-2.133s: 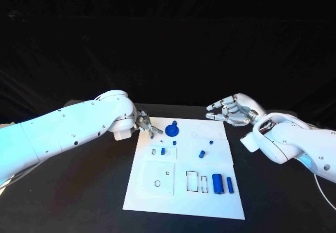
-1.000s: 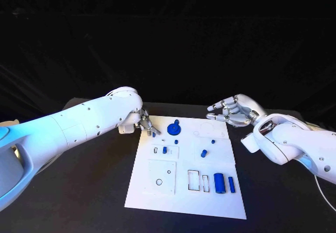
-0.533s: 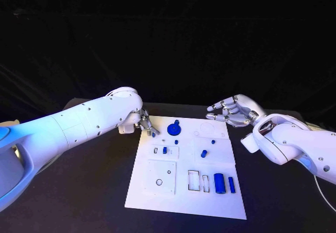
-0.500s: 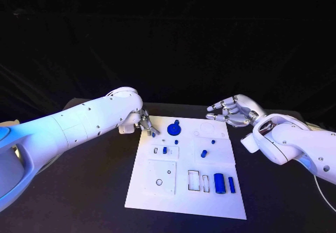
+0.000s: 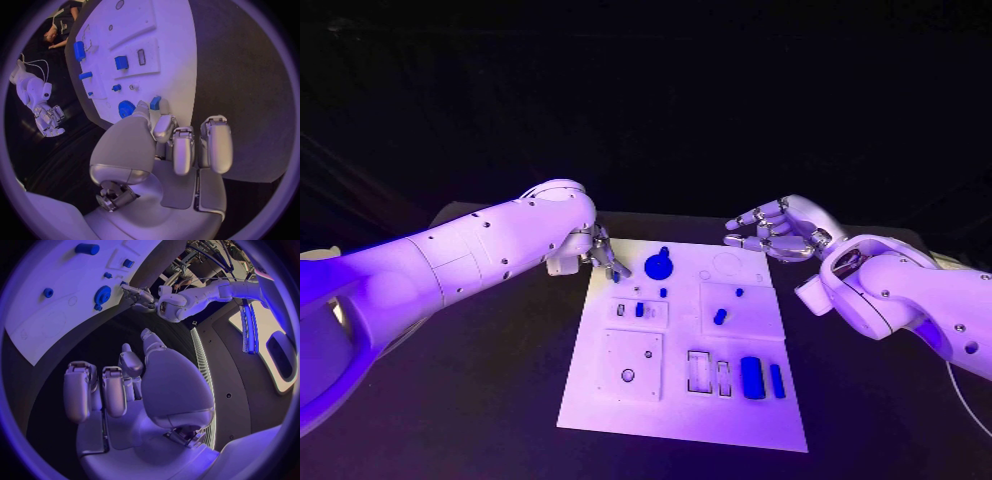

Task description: Assemble the parts on the task board

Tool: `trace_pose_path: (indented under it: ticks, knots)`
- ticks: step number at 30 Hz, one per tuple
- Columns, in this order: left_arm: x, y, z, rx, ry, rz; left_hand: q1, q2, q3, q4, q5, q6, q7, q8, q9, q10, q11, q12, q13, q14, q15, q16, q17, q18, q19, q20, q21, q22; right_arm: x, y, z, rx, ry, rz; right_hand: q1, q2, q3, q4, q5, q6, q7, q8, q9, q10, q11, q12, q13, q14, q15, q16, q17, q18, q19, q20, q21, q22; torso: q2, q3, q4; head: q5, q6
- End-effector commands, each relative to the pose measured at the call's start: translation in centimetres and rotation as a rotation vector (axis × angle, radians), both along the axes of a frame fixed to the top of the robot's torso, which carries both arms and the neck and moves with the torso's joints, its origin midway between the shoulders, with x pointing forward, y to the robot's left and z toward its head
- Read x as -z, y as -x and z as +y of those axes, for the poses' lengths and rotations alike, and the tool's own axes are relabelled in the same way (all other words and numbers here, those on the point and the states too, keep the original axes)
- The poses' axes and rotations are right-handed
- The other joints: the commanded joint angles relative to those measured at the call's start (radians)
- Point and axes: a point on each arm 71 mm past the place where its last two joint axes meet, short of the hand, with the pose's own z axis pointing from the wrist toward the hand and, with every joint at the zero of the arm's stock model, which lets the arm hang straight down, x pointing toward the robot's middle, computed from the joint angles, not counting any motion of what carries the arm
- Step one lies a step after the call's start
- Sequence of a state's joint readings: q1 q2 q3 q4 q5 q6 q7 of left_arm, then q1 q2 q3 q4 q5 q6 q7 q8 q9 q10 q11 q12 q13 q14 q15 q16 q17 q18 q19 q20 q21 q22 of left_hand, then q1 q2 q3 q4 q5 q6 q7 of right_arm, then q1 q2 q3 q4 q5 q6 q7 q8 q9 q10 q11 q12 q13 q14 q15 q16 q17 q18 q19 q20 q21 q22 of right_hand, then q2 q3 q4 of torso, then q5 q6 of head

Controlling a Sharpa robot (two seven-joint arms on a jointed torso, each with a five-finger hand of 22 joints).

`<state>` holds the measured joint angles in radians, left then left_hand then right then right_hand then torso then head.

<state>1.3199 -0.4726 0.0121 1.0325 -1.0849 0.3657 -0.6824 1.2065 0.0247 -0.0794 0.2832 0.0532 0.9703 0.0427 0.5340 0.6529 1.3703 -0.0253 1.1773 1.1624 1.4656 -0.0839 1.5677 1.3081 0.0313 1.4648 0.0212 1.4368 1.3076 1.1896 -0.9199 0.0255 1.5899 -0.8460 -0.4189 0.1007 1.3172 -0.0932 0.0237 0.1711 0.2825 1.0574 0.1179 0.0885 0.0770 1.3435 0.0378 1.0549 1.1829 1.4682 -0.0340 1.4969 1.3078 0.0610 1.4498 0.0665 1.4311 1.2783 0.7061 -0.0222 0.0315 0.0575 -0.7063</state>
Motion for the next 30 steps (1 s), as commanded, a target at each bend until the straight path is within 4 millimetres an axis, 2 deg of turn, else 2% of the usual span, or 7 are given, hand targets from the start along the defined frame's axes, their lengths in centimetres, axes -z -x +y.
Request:
trace_pose_path:
  ticks: [1,8,16,17,20,24,30]
  knots:
    - [-0.11,-0.06,-0.29,0.01,0.004,-0.008,0.016,0.005,0.005,-0.005,0.0,-0.002,-0.005,0.009,0.002,0.001,-0.007,0.007,0.001,0.105,-0.007,0.003,0.263,0.005,0.056,-0.004,0.004,0.14,0.12,0.06,0.17,-0.016,0.005,0.005,0.002,0.01,-0.004,0.001,0.006,-0.002,0.004,0.001,0.001,-0.006,-0.003,-0.006,-0.002,0.073,-0.004,-0.004,0.136,0.0,-0.006,0.0,-0.004,-0.001,0.0,-0.0004,0.0002,0.0,-0.001]
    - [-0.06,-0.09,-0.4,0.012,0.002,-0.006,0.093,0.043,0.053,-0.033,0.001,-0.014,-0.01,0.016,0.006,-0.001,-0.012,0.005,-0.003,0.105,-0.011,0.003,0.263,0.006,0.056,-0.007,0.002,0.139,0.16,0.06,0.19,-0.018,0.006,0.007,0.002,0.01,-0.004,0.001,0.006,-0.002,0.004,0.001,0.001,-0.006,-0.003,-0.006,-0.002,0.073,-0.004,-0.004,0.136,0.0,-0.006,0.0,-0.004,-0.001,0.0,0.0,-0.0008,0.0,-0.001]
    - [0.04,-0.09,-0.69,0.021,0.01,-0.004,0.248,0.072,0.215,-0.12,0.002,-0.05,-0.01,0.001,-0.006,-0.011,-0.015,-0.008,-0.013,0.105,-0.015,0.003,0.263,0.007,0.054,-0.014,-0.003,0.137,0.2,0.07,0.22,-0.02,0.007,0.01,0.002,0.01,-0.004,0.001,0.006,-0.002,0.004,0.001,0.001,-0.006,-0.003,-0.006,-0.002,0.073,-0.004,-0.004,0.136,0.0,-0.006,0.0,-0.004,-0.001,0.001,-0.0006,-0.0007,-0.001,-0.004]
    - [0.04,-0.1,-0.71,0.021,0.013,-0.006,0.251,0.056,0.28,-0.124,-0.001,-0.055,0.005,-0.001,-0.009,-0.013,-0.008,-0.012,-0.017,0.105,-0.008,0.003,0.263,0.007,0.054,-0.013,-0.004,0.138,0.2,0.07,0.22,-0.02,0.007,0.011,0.002,0.01,-0.004,0.001,0.006,-0.002,0.004,0.001,0.001,-0.006,-0.003,-0.006,-0.002,0.073,-0.004,-0.004,0.136,0.0,-0.006,0.0,-0.004,-0.001,0.0,-0.0005,-0.0006,-0.001,-0.004]
    - [-0.03,-0.12,-0.68,0.015,0.029,-0.019,0.211,-0.001,0.434,-0.118,0.005,-0.052,0.006,0.011,-0.007,-0.01,-0.007,-0.013,-0.022,0.105,-0.002,0.003,0.263,0.007,0.054,-0.006,-0.005,0.139,0.22,0.07,0.23,-0.022,0.007,0.012,0.002,0.01,-0.004,0.001,0.006,-0.002,0.004,0.001,0.001,-0.006,-0.003,-0.006,-0.002,0.073,-0.004,-0.004,0.136,0.0,-0.006,0.0,-0.004,-0.001,0.0,-0.0003,-0.0005,-0.002,-0.005]
    - [-0.15,0.01,-0.56,0.001,0.069,-0.032,0.137,-0.091,0.629,-0.134,0.056,-0.055,-0.001,0.042,0.009,-0.004,-0.001,-0.011,-0.025,0.105,-0.003,0.003,0.263,0.007,0.055,-0.003,-0.005,0.142,0.25,0.07,0.24,-0.023,0.008,0.015,0.002,0.011,-0.005,0.001,0.006,-0.002,0.004,0.001,0.002,-0.006,-0.003,-0.004,-0.001,0.074,-0.004,-0.004,0.137,0.0,-0.006,0.0,-0.004,-0.001,-0.001,0.0001,-0.0005,-0.001,-0.004]
    - [-0.51,0.84,-0.42,-0.012,0.131,-0.046,0.073,-0.131,0.746,-0.172,0.079,-0.056,-0.002,0.072,0.026,0.0,-0.007,-0.01,-0.03,0.105,-0.005,0.003,0.263,0.006,0.057,-0.004,-0.004,0.146,0.29,0.11,0.29,-0.027,0.01,0.019,0.002,0.012,-0.006,0.002,0.007,-0.002,0.004,0.001,0.002,-0.005,-0.003,-0.004,-0.001,0.073,-0.004,-0.004,0.136,0.0,-0.006,0.0,-0.004,-0.001,-0.002,0.0009,0.0012,0.003,-0.004]
